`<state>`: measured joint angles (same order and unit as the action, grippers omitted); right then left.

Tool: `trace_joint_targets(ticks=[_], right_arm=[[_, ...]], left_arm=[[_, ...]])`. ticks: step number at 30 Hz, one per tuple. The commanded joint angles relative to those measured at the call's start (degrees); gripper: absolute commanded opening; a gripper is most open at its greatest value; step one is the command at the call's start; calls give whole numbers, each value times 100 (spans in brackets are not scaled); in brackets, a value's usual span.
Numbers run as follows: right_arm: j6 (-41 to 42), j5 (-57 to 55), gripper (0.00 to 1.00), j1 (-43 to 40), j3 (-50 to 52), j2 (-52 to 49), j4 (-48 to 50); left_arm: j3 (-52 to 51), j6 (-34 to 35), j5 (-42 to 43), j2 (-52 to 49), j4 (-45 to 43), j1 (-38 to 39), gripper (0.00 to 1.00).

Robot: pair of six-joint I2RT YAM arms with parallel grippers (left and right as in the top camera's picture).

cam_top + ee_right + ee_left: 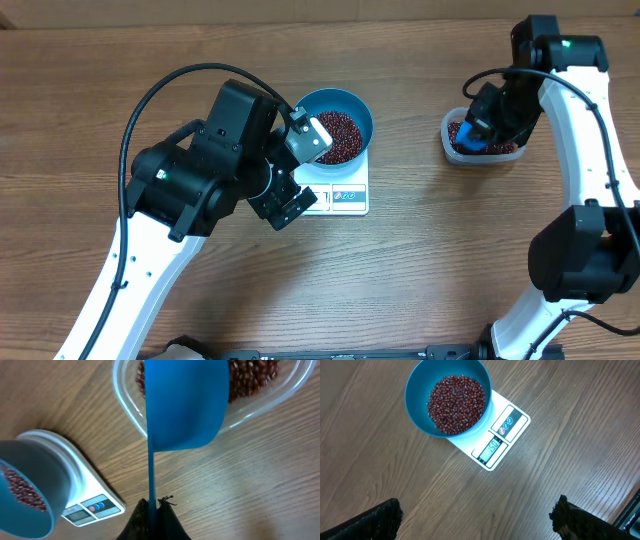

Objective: Scoop item into bowl and weigh 150g on scale
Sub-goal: 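Carry the blue cup over the clear bean container and lower it in, then open the right gripper to release the blue cup into the container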

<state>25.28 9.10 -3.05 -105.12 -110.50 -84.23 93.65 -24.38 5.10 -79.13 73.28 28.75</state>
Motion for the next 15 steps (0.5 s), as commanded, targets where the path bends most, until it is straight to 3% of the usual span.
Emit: trace_joint_targets(ticks=[1,13,15], right_arm=[[50,-90,4,-26,225,162,92],[50,-92,4,-39,286,162,321],[50,-92,14,-59,286,162,319]], left_arm=[[111,0,-20,39,-2,-24,100],[111,0,-20,39,-2,-24,100],[111,0,-20,39,-2,-24,100]])
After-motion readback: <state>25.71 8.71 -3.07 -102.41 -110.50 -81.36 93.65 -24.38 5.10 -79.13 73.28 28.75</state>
